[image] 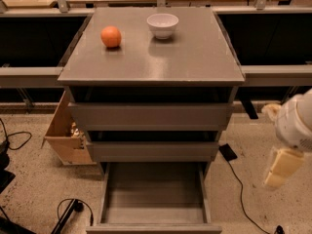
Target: Close bottom drawer
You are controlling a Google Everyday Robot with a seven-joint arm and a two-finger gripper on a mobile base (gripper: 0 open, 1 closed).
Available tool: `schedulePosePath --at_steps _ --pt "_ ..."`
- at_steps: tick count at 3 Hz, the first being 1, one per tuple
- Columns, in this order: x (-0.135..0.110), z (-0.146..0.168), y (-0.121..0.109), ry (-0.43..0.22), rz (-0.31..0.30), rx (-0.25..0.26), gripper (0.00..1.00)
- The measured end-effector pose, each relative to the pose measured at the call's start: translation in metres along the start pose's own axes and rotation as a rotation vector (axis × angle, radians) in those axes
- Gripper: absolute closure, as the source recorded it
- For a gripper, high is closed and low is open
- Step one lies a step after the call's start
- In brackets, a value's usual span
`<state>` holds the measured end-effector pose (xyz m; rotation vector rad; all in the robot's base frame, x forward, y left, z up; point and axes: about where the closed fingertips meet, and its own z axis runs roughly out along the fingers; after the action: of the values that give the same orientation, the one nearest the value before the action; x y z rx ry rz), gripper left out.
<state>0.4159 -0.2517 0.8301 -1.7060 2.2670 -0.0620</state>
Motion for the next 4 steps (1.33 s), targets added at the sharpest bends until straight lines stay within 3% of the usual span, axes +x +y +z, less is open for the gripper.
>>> schedulePosePath --at_steps 1,2,3,4 --pt "0.037 0.074 0.021 0.056 0.015 -0.001 0.00" --pt "0.066 0.137 0.026 0.101 0.066 0.036 0.00" --pt "0.066 0.137 0.026 0.101 0.066 0.036 0.00" --pt "0.069 0.173 0.034 0.092 0.076 0.016 0.00"
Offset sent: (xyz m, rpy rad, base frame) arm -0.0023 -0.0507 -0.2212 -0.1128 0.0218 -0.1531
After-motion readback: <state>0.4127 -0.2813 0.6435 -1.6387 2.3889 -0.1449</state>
